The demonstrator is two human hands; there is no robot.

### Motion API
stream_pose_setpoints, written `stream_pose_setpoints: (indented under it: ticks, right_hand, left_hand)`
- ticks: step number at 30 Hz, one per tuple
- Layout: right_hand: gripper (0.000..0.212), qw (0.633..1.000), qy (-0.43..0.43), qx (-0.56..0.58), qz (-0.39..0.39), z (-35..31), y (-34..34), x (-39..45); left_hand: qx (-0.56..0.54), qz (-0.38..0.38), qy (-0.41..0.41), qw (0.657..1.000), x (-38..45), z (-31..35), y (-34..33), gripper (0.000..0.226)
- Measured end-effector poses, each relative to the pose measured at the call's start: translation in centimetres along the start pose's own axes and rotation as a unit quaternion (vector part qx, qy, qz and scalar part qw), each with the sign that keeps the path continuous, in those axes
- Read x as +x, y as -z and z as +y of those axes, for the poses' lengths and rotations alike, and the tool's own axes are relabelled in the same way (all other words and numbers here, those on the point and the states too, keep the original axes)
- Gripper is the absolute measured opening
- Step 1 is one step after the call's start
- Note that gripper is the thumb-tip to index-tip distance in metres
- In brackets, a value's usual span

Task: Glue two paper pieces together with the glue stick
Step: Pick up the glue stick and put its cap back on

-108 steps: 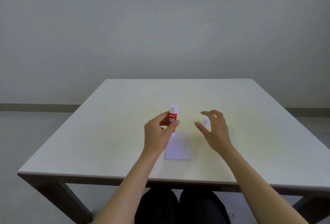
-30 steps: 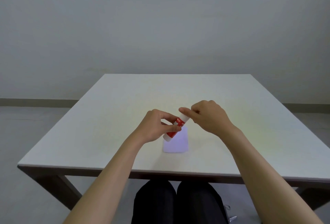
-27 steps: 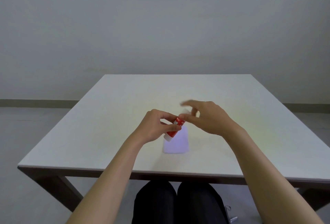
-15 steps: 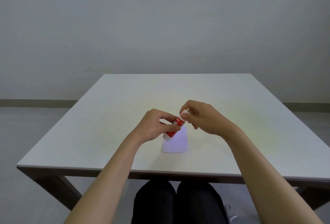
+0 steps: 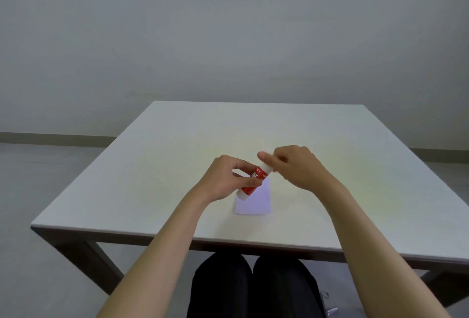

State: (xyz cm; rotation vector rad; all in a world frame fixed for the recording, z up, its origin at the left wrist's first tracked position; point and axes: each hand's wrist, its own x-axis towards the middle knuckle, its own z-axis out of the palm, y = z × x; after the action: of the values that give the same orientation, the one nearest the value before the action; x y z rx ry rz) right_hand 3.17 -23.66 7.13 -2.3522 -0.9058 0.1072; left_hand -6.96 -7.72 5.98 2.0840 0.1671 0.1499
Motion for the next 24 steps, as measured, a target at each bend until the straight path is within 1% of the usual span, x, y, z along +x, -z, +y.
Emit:
stream_pose_setpoints:
  ticks: [2,3,4,6,7,8,9,11,12,14,16,19,24]
  right_hand:
    - [0.019,0.993,0.051,0.087,-0.059,0.2,0.6,-0.5]
    - [0.012,0.991,0.061,0.104,-0.06,0.2,0.6,-0.7]
    - [0.017,0.993,0.054,0.096,-0.043,0.1,0.3,-0.6]
    - [0.052,1.0,-0.001,0.007,0.021,-0.4,-0.4,-0.2]
    - [0.062,0.998,-0.03,-0.03,0.046,-0.8,-0.7,-0.2]
    - [0.068,0.996,-0.051,-0.029,0.06,-0.9,-0.9,-0.2]
    - [0.072,0.996,-0.063,0.007,0.062,-1.0,-1.1,-0.3]
    - [0.074,0.991,-0.072,0.101,0.056,-0.7,-1.0,-0.9]
    - [0.07,0.988,-0.073,0.125,0.05,-0.4,-1.0,-1.2]
    - [0.058,0.988,-0.071,0.134,0.03,0.3,-1.3,-1.8]
    - [0.044,0.99,-0.065,0.121,-0.002,1.0,-1.7,-2.3]
    - [0.028,0.992,-0.053,0.105,-0.052,1.5,-2.3,-2.9]
    - [0.02,0.988,-0.041,0.133,-0.07,1.3,-2.3,-3.4]
  left_hand:
    - [-0.002,0.006,0.004,1.0,0.1,-0.2,0.3,0.02]
    - [0.001,0.005,0.006,1.0,0.1,-0.2,0.5,0.021]
    - [0.006,0.002,0.005,1.0,0.2,-0.2,0.5,0.023]
    - [0.014,-0.009,-0.003,1.0,0.2,-0.2,0.4,0.022]
    - [0.01,-0.012,-0.006,1.0,0.2,-0.3,0.2,0.021]
    - [-0.001,-0.007,-0.008,1.0,0.2,-0.3,0.1,0.021]
    - [-0.018,0.007,-0.01,1.0,0.3,-0.5,0.2,0.02]
    - [-0.05,0.079,-0.013,0.996,0.9,-0.9,0.8,0.019]
    - [-0.065,0.131,-0.007,0.989,1.5,-1.3,1.3,0.018]
    - [-0.101,0.224,0.02,0.969,2.7,-2.3,2.6,0.019]
    - [-0.091,0.274,0.051,0.956,3.9,-3.2,3.6,0.023]
    - [-0.034,0.297,0.076,0.951,5.1,-4.4,4.1,0.026]
    - [-0.008,0.287,0.096,0.953,5.7,-6.0,3.1,0.029]
